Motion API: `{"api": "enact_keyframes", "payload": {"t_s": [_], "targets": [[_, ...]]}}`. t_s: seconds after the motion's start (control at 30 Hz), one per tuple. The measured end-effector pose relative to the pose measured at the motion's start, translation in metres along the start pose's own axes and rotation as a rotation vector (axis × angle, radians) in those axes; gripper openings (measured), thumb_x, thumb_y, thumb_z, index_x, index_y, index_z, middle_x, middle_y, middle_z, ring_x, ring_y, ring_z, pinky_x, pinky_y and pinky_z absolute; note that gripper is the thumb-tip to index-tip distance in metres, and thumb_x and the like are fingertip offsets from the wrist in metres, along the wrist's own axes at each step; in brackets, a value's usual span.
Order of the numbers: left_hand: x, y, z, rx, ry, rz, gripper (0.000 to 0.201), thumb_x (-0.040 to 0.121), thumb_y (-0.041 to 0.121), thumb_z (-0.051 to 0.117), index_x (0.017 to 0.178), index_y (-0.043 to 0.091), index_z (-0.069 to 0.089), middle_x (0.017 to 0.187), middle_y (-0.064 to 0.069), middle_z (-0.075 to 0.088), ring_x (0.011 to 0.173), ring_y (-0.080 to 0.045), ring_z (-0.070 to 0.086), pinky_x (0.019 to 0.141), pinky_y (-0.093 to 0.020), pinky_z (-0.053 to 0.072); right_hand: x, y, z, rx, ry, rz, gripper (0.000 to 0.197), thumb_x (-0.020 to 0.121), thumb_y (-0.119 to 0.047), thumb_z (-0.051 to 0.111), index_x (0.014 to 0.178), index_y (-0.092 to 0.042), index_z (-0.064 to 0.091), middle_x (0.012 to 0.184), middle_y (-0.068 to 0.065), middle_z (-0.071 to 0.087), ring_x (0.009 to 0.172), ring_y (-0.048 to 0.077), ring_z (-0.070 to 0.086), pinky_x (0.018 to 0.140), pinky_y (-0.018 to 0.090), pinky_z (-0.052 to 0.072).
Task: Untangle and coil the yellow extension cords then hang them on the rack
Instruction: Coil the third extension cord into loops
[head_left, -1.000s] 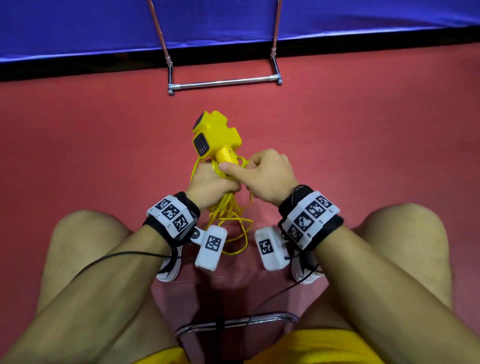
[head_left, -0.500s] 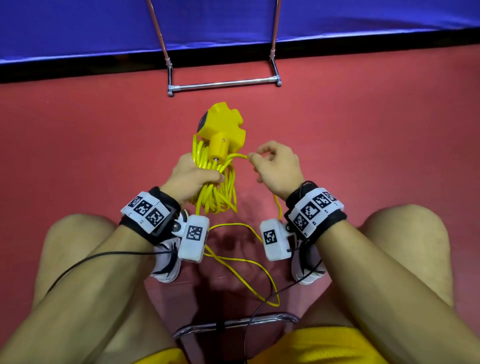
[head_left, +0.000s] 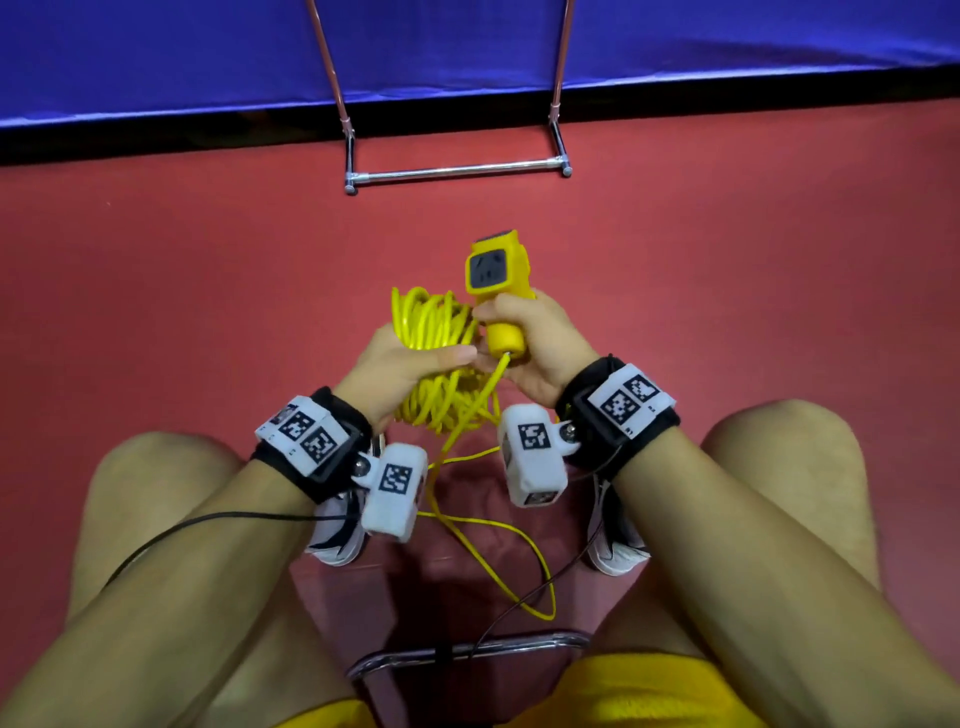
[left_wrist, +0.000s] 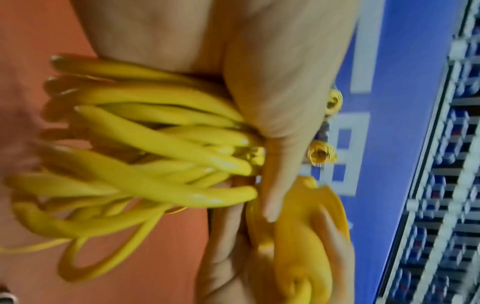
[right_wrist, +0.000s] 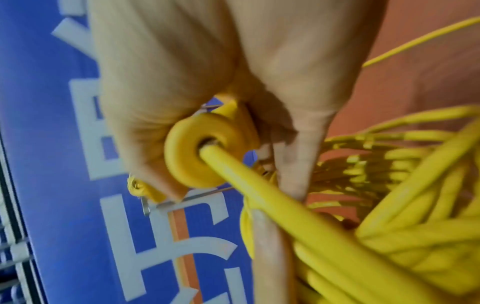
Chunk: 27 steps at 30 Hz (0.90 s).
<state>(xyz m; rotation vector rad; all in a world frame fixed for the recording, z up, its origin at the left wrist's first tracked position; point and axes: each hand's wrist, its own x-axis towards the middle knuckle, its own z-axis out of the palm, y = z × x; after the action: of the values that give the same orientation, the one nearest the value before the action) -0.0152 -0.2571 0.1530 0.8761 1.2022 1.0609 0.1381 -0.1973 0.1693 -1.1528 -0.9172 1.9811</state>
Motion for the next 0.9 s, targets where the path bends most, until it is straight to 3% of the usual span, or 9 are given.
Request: {"api": "enact_keyframes", "payload": {"t_s": [0.07,0.17,0.23,0.33,0.5,0.63,0.73,0.83,0.9], "targets": [[-0.001,0.008,-0.004,-0.112,-0.084,-0.008,0.032,0.081,-0.002,0.068,0.112,-0.001,0.065,0.105,-0.026,0.071,0.091,-0.039,0.071,0.077,-0.053,0.059,-0.005,-0.008,-0.002,0.143,-0.129,0.042,0.015,0.077,-0.008,0.062,0.091,-0.011,0.057,0.084,0.007,0.068,0.081,0.03,0.07,0.067,0.04,0.061],[0.003,0.018,-0.018,-0.236,0.084,0.029,0.017,0.071,0.0,0.068,0.086,0.0,0.061,0.064,-0.007,0.065,0.056,-0.019,0.063,0.057,-0.03,0.055,-0.01,-0.018,-0.011,0.157,-0.103,0.023,0.02,0.07,-0.011,0.063,0.088,-0.015,0.056,0.098,0.01,0.065,0.086,0.032,0.072,0.073,0.042,0.061],[0.005,0.023,-0.027,-0.376,0.188,0.015,0.003,0.074,0.005,0.064,0.072,0.006,0.062,0.055,-0.003,0.055,0.048,-0.014,0.054,0.052,-0.024,0.051,-0.006,-0.022,-0.023,0.109,0.027,-0.003,0.028,0.071,-0.011,0.065,0.095,-0.017,0.053,0.101,0.01,0.061,0.077,0.026,0.073,0.057,0.03,0.057],[0.006,0.031,-0.039,-0.519,0.281,-0.014,0.032,0.089,0.003,0.051,0.061,0.009,0.066,0.057,0.0,0.057,0.048,-0.009,0.053,0.05,-0.02,0.049,0.003,-0.016,-0.049,-0.142,0.377,-0.086,0.06,0.069,-0.001,0.066,0.122,-0.017,0.044,0.079,0.009,0.059,0.056,0.021,0.064,0.043,0.024,0.045],[0.0,0.038,-0.052,-0.5,0.269,-0.008,0.03,0.088,0.008,0.053,0.062,0.013,0.066,0.055,0.002,0.055,0.048,-0.009,0.053,0.051,-0.02,0.049,0.022,0.036,-0.096,-0.712,0.686,0.001,0.081,0.049,-0.026,0.066,0.124,-0.021,0.039,0.105,0.012,0.061,0.084,0.031,0.067,0.07,0.043,0.061],[-0.005,0.039,-0.046,-0.405,0.243,0.083,0.009,0.075,0.013,0.066,0.066,0.015,0.067,0.055,0.0,0.05,0.048,-0.011,0.05,0.053,-0.024,0.047,0.03,0.075,-0.099,-1.179,0.507,0.258,0.041,0.067,-0.031,0.063,0.104,-0.014,0.059,0.101,0.015,0.064,0.079,0.029,0.063,0.067,0.028,0.049],[-0.007,0.039,-0.043,-0.354,0.263,0.124,0.008,0.074,0.011,0.07,0.068,0.013,0.065,0.055,-0.001,0.05,0.047,-0.013,0.05,0.05,-0.024,0.046,0.03,0.096,-0.097,-1.295,0.202,0.438,0.021,0.077,-0.02,0.072,0.093,-0.011,0.063,0.087,0.01,0.065,0.072,0.024,0.06,0.066,0.034,0.053],[-0.008,0.035,-0.051,-0.321,0.262,0.118,0.013,0.07,0.008,0.072,0.068,0.012,0.06,0.055,-0.002,0.048,0.047,-0.014,0.049,0.048,-0.024,0.045,0.037,0.124,-0.089,-1.415,0.133,0.521,0.017,0.082,-0.011,0.073,0.084,-0.019,0.059,0.086,0.0,0.058,0.09,0.021,0.058,0.076,0.033,0.053],[-0.01,0.033,-0.058,-0.325,0.219,0.103,0.017,0.067,0.008,0.074,0.065,0.013,0.058,0.055,-0.003,0.045,0.047,-0.015,0.047,0.049,-0.025,0.043,0.041,0.122,-0.084,-1.697,0.188,0.471,0.026,0.089,-0.005,0.066,0.11,-0.021,0.064,0.109,-0.002,0.062,0.11,0.017,0.06,0.087,0.031,0.052]]}}
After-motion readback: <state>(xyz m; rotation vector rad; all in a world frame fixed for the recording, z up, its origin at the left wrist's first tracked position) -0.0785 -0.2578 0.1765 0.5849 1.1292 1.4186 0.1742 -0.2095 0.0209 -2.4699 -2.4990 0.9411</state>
